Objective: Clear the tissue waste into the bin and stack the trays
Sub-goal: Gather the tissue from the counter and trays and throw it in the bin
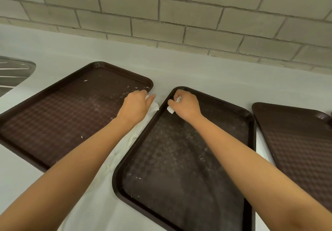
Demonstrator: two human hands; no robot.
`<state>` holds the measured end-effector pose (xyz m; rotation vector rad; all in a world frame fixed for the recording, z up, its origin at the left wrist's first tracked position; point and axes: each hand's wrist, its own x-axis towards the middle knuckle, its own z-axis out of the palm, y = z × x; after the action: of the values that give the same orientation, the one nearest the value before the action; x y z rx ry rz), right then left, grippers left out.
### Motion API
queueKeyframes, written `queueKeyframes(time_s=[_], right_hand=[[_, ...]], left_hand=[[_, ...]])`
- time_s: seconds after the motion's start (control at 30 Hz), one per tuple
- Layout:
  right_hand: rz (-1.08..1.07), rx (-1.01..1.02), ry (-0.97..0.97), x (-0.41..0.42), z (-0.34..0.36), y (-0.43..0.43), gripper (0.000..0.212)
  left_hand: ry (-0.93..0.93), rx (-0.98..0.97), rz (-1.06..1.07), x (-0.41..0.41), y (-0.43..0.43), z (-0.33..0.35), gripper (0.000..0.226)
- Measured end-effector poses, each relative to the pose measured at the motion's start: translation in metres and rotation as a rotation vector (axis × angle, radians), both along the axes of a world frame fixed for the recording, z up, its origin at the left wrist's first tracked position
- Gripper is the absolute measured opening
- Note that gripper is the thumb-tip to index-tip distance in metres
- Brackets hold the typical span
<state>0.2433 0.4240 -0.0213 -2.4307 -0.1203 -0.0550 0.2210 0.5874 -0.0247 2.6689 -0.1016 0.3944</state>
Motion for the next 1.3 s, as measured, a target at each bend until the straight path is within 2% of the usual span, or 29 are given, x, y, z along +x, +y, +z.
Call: queueKeyframes(time_s=[0.13, 0.27, 0.53, 0.83, 1.3], right_hand=[[-0.005, -0.012, -0.038, -0.011, 0.005, -0.012, 0.031], [-0.01, 0.044, -0.057, -0.026, 0.007, -0.024, 0.035], [0.006, 0.144, -0.044, -0.076, 0.007, -0.066, 0.028], [0.051, 0.104, -0.077, -0.142, 0.001, -0.128, 0.033], [-0.035, 0.192, -0.107, -0.242, 0.008, -0.216, 0.032]], left_hand=[[-0.07, -0.138, 0.013, -0.01, -0.011, 0.013, 0.045], [-0.03, -0.206, 0.004, -0.025, -0.028, 0.023, 0.046], [0.02, -0.259, -0.021, -0.077, -0.08, 0.024, 0.025], [-0.008, -0.266, 0.02, -0.144, -0.147, 0.011, 0.045], [0.018, -0.492, -0.079, -0.239, -0.238, 0.013, 0.048]])
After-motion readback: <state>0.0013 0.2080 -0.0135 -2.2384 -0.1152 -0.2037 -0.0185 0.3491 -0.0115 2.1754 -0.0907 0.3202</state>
